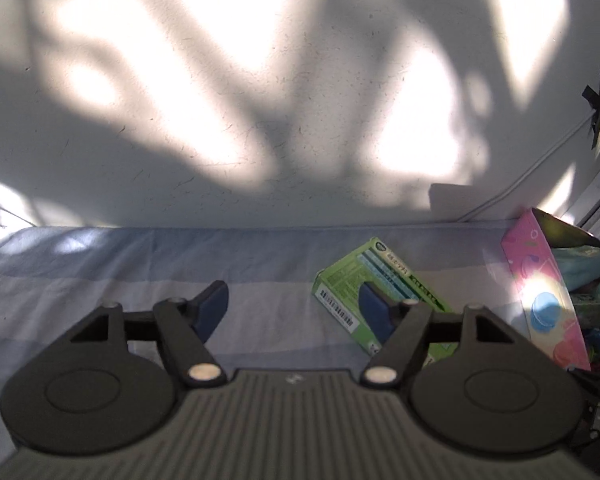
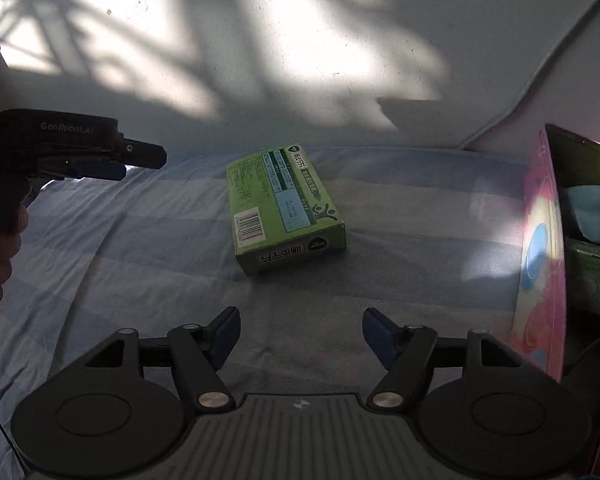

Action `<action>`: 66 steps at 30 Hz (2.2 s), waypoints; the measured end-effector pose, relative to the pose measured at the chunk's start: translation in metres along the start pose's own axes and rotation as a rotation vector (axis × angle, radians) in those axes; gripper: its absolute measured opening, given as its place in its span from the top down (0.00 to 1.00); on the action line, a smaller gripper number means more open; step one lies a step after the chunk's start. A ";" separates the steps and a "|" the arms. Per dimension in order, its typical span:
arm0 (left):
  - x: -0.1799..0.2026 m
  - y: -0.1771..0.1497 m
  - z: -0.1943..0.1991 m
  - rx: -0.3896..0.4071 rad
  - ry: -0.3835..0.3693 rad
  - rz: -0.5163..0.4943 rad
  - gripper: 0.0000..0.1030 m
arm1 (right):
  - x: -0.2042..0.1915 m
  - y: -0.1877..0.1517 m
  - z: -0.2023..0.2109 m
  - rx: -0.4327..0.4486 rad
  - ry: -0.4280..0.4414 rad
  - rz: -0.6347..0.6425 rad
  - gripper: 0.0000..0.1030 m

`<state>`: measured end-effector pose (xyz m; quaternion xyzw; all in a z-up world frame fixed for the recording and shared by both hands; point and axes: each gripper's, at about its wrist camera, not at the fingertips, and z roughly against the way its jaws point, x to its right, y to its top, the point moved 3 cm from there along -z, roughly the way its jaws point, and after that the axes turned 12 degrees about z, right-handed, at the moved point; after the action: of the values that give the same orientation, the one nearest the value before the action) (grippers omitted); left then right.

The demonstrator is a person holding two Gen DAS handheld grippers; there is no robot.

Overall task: Organize objects
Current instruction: 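Lower the right tool over the fallen green medicine box, then close the right tool on the medicine box and lift it, then carry the medicine box into the gold tin and open the right tool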

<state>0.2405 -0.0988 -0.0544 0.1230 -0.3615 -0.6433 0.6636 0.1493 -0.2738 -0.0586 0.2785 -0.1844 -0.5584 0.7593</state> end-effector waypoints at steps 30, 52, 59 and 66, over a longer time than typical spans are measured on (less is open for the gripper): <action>0.012 -0.099 0.019 -0.281 -0.179 -0.041 0.41 | -0.044 -0.045 0.012 -0.061 0.125 0.361 0.21; 0.022 -0.154 0.066 -0.314 -0.007 0.015 0.37 | -0.063 -0.084 0.042 -0.040 0.112 0.371 0.36; 0.052 -0.144 0.094 -0.209 0.024 -0.032 0.39 | -0.046 -0.073 0.069 0.031 0.118 0.360 0.41; 0.095 -0.120 0.123 -0.074 0.025 -0.051 0.39 | -0.021 -0.055 0.111 0.169 0.067 0.399 0.41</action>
<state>0.0619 -0.1678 -0.0117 0.1156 -0.3257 -0.6714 0.6555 0.0369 -0.2904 -0.0062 0.3177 -0.2568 -0.3702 0.8343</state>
